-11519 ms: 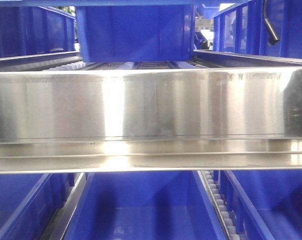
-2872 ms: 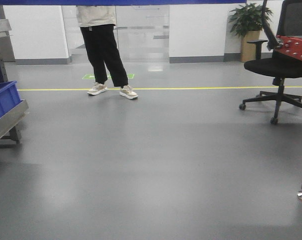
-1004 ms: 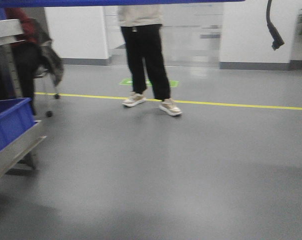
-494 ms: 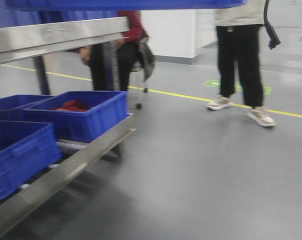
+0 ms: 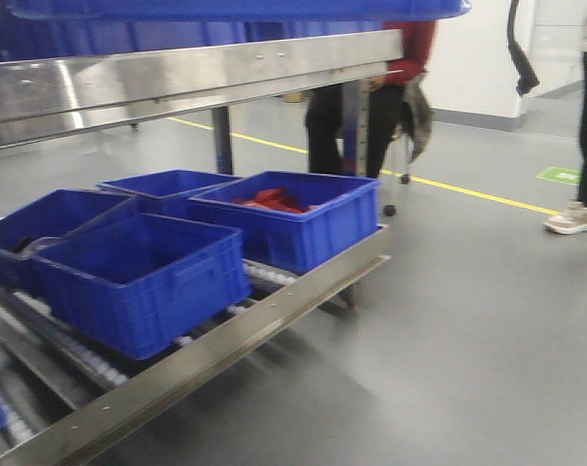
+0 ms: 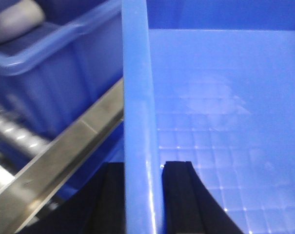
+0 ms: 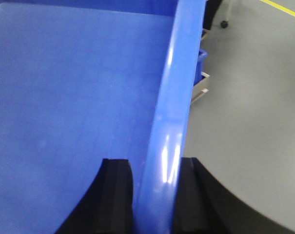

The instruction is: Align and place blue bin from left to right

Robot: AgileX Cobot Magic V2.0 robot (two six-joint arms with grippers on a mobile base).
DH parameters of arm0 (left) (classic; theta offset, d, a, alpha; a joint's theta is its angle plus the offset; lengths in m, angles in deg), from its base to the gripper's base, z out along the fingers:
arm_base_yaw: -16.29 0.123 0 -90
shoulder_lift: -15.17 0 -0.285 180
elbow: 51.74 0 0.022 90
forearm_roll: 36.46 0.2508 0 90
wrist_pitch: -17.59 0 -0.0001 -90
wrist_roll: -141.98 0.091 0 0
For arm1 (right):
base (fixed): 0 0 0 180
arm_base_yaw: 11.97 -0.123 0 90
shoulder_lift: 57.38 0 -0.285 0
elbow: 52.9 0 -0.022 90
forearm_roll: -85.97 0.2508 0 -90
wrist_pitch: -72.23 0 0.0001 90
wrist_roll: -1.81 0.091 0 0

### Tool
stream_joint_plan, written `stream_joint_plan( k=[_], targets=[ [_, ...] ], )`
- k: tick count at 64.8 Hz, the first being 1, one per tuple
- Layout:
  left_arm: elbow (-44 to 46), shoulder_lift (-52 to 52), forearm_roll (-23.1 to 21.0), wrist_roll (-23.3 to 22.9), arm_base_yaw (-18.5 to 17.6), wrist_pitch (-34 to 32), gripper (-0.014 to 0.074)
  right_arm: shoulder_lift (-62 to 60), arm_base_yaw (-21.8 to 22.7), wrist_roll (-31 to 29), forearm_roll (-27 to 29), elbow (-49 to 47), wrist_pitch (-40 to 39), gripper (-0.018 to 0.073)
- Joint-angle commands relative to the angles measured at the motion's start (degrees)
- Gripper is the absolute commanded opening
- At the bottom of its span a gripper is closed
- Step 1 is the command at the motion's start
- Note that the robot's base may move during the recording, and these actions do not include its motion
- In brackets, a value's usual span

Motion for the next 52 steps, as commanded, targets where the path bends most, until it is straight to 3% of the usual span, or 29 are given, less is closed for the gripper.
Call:
stream_joint_plan(
  k=[1,52],
  targets=[
    [1.09,-1.18,-0.76,-0.56,-0.29,-9.59,-0.0111,-1.52,-0.56,-1.61,2.28,-1.15,-4.76,-0.0151],
    [1.09,-1.18,-0.76,-0.56,-0.29,-9.59,-0.0111,-1.52,-0.56,-1.61,2.28,-1.15,-4.76,-0.0151]
  ],
)
